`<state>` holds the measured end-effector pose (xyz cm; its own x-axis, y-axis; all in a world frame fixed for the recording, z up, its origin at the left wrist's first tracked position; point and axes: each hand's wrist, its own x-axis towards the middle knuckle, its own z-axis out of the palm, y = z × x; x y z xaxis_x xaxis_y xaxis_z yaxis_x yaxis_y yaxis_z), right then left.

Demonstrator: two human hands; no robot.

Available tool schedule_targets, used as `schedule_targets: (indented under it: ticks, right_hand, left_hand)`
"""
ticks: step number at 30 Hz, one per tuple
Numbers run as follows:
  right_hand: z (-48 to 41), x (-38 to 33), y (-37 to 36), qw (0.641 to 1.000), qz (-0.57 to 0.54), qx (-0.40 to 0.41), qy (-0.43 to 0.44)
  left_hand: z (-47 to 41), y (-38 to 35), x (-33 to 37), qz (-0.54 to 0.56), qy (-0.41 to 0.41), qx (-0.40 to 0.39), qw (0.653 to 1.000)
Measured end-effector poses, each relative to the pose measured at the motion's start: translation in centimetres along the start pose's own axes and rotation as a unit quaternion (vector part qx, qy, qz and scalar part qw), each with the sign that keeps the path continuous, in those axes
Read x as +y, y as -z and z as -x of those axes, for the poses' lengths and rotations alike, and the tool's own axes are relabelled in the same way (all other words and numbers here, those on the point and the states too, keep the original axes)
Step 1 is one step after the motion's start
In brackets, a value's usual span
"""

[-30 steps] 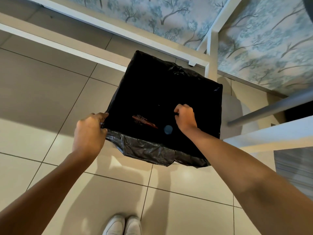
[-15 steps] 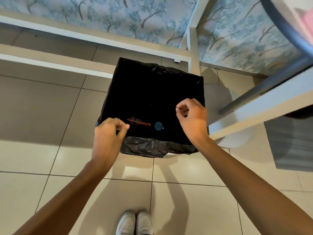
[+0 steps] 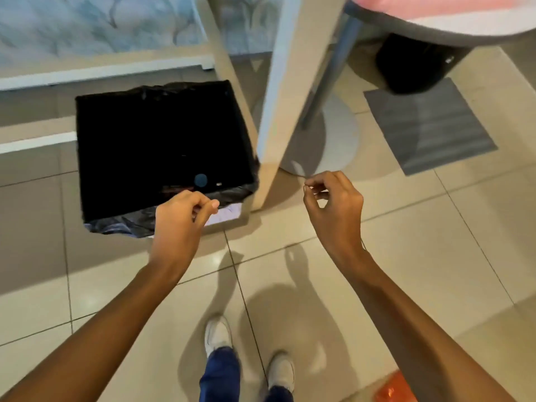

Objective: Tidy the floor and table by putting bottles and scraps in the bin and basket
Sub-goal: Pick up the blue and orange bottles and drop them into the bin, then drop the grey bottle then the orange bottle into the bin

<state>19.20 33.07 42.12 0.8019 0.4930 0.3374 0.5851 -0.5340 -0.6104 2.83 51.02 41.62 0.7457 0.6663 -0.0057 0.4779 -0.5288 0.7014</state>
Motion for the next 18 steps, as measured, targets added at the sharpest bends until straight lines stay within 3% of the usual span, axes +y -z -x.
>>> schedule_targets:
  ticks: [4, 11, 18]
  right_hand:
    - [4.3, 2.8, 5.0, 0.996, -0.011, 0.01, -0.088]
    - [15.6, 10.9, 16.6, 0.981, 0.07, 0.058, -0.174]
    - [31.7, 19.4, 23.2, 0.914, 0.144, 0.021, -0.378]
  left_hand:
    - [3.6, -2.8, 4.4, 0.037, 0.029, -0.009, 0.999]
    - [14.0, -10.2, 12.8, 0.048, 0.011, -0.132, 0.99]
    - [23.8, -20.3, 18.2, 0.019, 0.011, -0.259, 0.966]
